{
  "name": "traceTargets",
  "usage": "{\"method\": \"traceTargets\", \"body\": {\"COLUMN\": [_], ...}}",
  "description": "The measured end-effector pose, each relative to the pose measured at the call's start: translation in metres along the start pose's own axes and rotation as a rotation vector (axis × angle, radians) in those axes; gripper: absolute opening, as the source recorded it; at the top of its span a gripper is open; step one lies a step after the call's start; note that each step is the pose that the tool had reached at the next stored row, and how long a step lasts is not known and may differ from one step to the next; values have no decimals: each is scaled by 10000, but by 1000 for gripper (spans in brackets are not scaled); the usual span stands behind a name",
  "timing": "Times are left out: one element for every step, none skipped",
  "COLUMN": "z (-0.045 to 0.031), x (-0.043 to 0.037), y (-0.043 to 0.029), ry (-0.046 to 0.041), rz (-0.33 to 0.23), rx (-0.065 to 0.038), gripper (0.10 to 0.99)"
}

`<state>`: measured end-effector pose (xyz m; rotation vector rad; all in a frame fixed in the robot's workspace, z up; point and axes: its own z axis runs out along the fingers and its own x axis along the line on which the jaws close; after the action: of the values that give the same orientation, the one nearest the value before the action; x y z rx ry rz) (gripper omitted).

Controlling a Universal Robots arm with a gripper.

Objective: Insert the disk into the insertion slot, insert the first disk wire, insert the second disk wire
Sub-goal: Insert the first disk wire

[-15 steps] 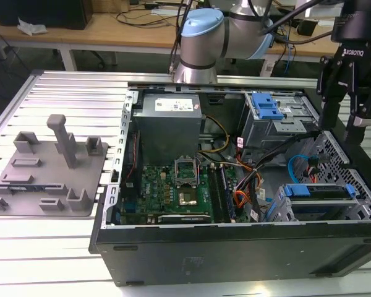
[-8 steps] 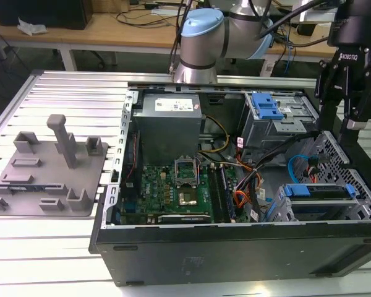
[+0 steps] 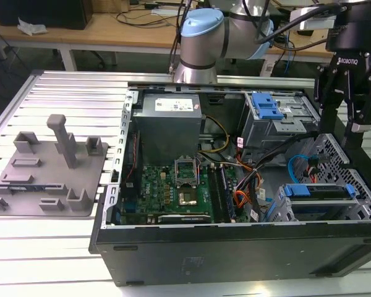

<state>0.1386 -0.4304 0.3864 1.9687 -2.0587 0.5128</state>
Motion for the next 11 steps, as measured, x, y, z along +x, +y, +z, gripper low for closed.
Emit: {"method": "traceTargets", "body": {"z": [6, 14, 23, 36, 58, 84, 95, 107, 122, 130, 145], "x": [-1, -3, -7, -15, -29, -53, -65, -80, -98, -109, -122], "y": [34, 92, 137, 165, 168, 171, 171, 171, 171, 171, 169], "ry": [-3, -7, -9, -11, -11, -5, 6, 15, 27, 44, 62], "rz": [28, 72, 98, 109, 110, 109, 109, 109, 109, 107, 104], "rx": [61, 160, 212, 237, 238, 242, 243, 243, 244, 245, 247], "gripper": [682, 682, 682, 682, 682, 682, 682, 682, 682, 682, 682]}}
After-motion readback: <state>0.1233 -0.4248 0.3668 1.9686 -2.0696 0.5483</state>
